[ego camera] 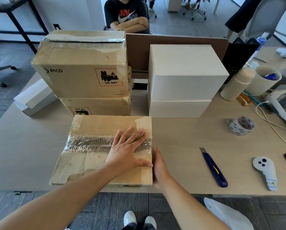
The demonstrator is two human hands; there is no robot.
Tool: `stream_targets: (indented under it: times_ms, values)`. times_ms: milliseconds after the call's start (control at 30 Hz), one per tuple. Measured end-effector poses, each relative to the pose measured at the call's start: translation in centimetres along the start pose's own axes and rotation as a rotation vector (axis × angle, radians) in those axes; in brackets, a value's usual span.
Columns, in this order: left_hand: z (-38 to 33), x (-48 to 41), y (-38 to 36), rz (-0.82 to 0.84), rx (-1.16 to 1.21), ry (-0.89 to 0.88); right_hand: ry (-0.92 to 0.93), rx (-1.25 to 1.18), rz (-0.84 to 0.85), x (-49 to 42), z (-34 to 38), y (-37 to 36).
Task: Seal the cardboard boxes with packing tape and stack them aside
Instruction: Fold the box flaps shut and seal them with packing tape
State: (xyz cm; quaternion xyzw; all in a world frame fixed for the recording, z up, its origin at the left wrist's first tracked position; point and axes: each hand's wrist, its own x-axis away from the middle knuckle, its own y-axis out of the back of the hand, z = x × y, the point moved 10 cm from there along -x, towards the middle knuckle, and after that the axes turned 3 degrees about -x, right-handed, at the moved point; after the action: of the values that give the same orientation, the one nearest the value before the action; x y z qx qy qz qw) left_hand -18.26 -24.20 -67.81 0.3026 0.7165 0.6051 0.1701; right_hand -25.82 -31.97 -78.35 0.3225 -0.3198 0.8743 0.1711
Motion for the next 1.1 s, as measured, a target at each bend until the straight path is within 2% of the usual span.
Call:
stream_targets:
  times_ms: [233, 333, 400, 467, 500, 533, 600, 667, 733, 833, 933, 1100]
  values:
    - [0.3, 0.2, 0.4, -0.024, 0.039, 0.035, -0.114, 0.352, -0.006, -0.5, 0.7, -0.1]
    - [1.8, 0.9, 1.7, -0.102, 0.371, 0.136, -0.128, 0.597, 0.055, -0.3, 1.0, 0.5]
    - [3.0, 1.5, 2.1, -0.133, 0.653, 0.21, -0.107, 0.677, 0.009, 0.2, 2.8, 1.1]
    - [4.4, 2.4, 3.2, -0.195, 0.861, 0.273, 0.066, 0.741, -0.147, 0.3, 6.6, 1.3]
    - [5.3, 2.8, 3.6, -0.244, 0.883, 0.299, 0.201, 0.822, -0.192, 0.8, 8.9, 0.5]
    - [6.4, 3.5, 4.4, -0.301, 0.833, 0.321, 0.332, 0.931, -0.202, 1.5, 10.7, -1.3]
    - [8.1, 5.0, 5.3, -0.362, 0.616, 0.316, 0.574, 1.135, -0.119, 3.2, 12.1, -5.9]
    - [8.8, 6.0, 5.1, -0.293, 0.397, 0.25, 0.7, 1.32, 0.041, 4.5, 10.0, -10.9]
    - [8.5, 6.8, 3.1, -0.128, 0.168, 0.159, 0.73, 1.562, 0.165, 5.1, 5.2, -14.2]
    - [8.8, 7.9, 1.3, -0.029, 0.002, 0.056, 0.778, 1.866, 0.149, 4.9, 0.9, -15.8]
    - [10.3, 8.0, 0.9, -0.017, -0.036, 0.015, 0.826, 1.97, 0.171, 4.6, 1.2, -15.3]
    - [11.8, 8.1, 1.9, 0.002, -0.076, -0.079, 0.791, 2.052, 0.217, 4.6, 2.6, -13.9]
